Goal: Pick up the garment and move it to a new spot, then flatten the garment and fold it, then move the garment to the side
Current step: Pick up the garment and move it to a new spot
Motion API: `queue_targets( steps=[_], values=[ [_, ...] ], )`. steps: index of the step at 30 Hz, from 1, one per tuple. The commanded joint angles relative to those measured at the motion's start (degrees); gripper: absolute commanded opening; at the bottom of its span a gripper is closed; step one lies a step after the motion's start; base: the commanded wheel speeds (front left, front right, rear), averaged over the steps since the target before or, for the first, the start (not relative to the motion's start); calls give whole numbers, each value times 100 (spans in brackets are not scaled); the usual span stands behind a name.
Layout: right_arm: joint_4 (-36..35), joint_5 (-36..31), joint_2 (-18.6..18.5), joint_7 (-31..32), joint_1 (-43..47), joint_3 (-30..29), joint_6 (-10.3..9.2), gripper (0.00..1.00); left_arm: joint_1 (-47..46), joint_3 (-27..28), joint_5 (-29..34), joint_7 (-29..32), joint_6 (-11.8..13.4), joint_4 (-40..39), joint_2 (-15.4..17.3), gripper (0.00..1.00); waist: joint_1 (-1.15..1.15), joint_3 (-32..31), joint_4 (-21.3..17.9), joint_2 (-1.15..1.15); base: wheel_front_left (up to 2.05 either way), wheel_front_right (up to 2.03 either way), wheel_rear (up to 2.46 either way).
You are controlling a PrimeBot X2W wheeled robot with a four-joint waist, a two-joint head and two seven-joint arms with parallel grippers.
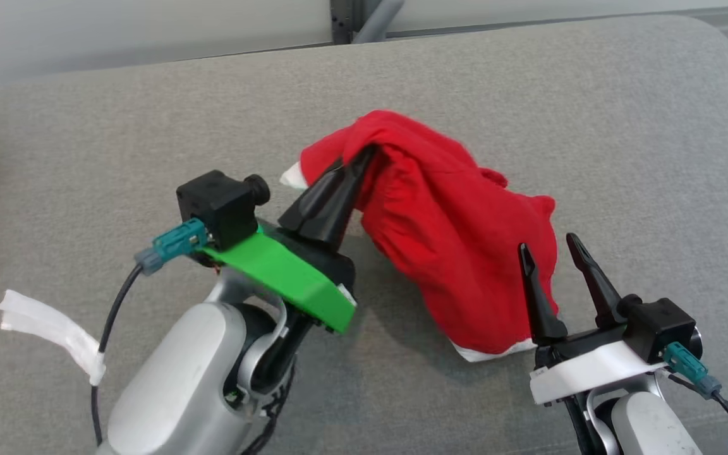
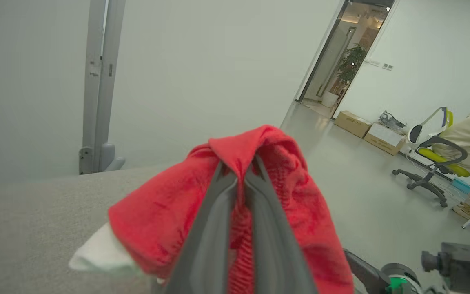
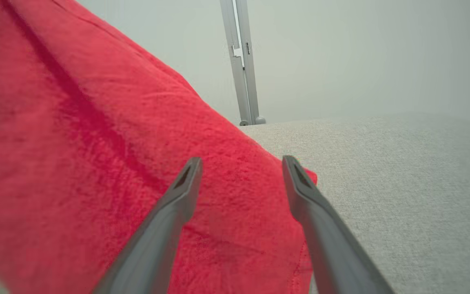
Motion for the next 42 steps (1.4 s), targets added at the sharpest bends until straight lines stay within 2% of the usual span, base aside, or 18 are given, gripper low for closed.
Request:
queue_targets(
  steps=[1,7,15,16,17,18,24,28,35,42],
  values=[
    [-7,62,5,-2,-64,4,-4,100,-81,55,148,-52,27,370,88,0,0,118,-449,20,0,0,0],
    [3,197,8,-2,-98,69,-4,100,-381,273,333,-539,105,2710,124,0,0,162,-941,20,0,0,0],
    [54,178,9,-2,22,68,-4,100,-735,230,442,-1125,-217,4708,-49,0,0,56,-1165,20,0,0,0],
    [53,167,9,-2,26,65,-4,100,-753,210,448,-1201,-261,4867,-87,39,0,28,-1160,20,0,0,0],
    [53,167,9,-2,26,65,-4,100,-753,210,448,-1201,-261,4867,-87,39,0,28,-1160,20,0,0,0],
    [52,158,10,-2,32,79,-4,100,-765,195,451,-1275,-302,5019,-123,100,0,-7,-1149,20,0,0,0],
    [67,91,7,-2,210,56,-4,100,-593,147,492,-1648,-439,5276,-170,100,0,-292,-972,20,0,0,0],
    [-21,-35,5,-2,426,-61,-4,100,-78,300,611,-1829,-254,4578,76,100,0,-612,-708,20,0,0,0],
    [-188,-321,-88,-2,629,-236,-4,100,1304,707,1023,-1856,207,2744,584,100,0,-956,-243,20,0,0,0],
    [-141,-451,-286,-2,686,-412,-5,100,2685,1276,1332,-1858,329,1656,864,100,0,-1139,198,20,0,0,0]
  ],
)
